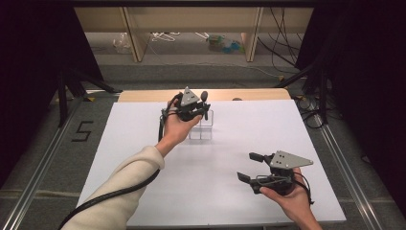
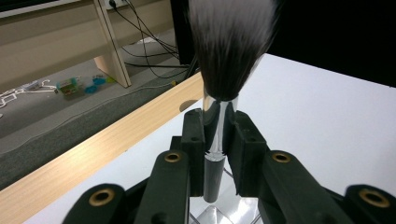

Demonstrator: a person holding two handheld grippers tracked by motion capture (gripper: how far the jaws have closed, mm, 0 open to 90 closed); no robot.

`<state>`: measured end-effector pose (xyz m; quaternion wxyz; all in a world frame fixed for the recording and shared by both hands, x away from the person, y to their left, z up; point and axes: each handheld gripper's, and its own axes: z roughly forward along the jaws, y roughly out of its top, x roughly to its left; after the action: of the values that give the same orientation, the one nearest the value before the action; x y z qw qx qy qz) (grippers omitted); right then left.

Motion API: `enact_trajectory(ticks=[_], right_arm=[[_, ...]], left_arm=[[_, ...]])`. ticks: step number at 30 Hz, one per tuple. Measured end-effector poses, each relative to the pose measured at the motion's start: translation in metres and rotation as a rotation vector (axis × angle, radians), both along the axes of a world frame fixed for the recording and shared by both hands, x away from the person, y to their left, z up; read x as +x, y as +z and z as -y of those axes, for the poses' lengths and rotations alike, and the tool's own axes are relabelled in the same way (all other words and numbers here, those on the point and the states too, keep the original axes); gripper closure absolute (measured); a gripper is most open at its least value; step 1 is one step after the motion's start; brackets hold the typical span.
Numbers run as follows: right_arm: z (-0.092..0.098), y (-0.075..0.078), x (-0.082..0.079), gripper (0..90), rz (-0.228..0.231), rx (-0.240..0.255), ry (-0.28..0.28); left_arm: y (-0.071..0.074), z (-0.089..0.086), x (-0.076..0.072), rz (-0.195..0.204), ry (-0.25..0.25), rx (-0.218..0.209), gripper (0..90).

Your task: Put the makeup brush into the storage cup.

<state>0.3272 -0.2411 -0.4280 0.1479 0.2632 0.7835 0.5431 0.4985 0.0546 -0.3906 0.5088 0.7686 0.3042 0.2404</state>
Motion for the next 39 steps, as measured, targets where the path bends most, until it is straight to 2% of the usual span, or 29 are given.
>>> enact_trajectory(ticks=[3,23,24,31,32,39], right_arm=[[-0.002,-0.002,0.001,19.3,0.014,0.034,0.011],[-0.002,-0.002,0.001,19.3,0.013,0.033,0.012],[0.000,0.000,0.000,19.3,-0.003,-0.001,0.002],[0.000,0.000,0.000,19.3,-0.003,-0.001,0.004],[-0.002,-0.002,0.001,19.3,0.006,0.021,0.011],[-0.002,-0.002,0.001,19.3,0.005,0.022,0.012]], left_arm=[[-0.001,0.000,0.000,-0.001,0.002,0.001,77.4],[-0.007,0.001,0.002,-0.009,0.009,0.003,77.4],[-0.007,0.001,0.003,-0.010,0.007,0.005,77.4],[-0.009,0.001,0.003,-0.013,0.013,0.008,77.4],[-0.010,0.001,0.003,-0.013,0.011,0.006,77.4],[-0.012,0.001,0.004,-0.015,0.015,0.010,77.4]])
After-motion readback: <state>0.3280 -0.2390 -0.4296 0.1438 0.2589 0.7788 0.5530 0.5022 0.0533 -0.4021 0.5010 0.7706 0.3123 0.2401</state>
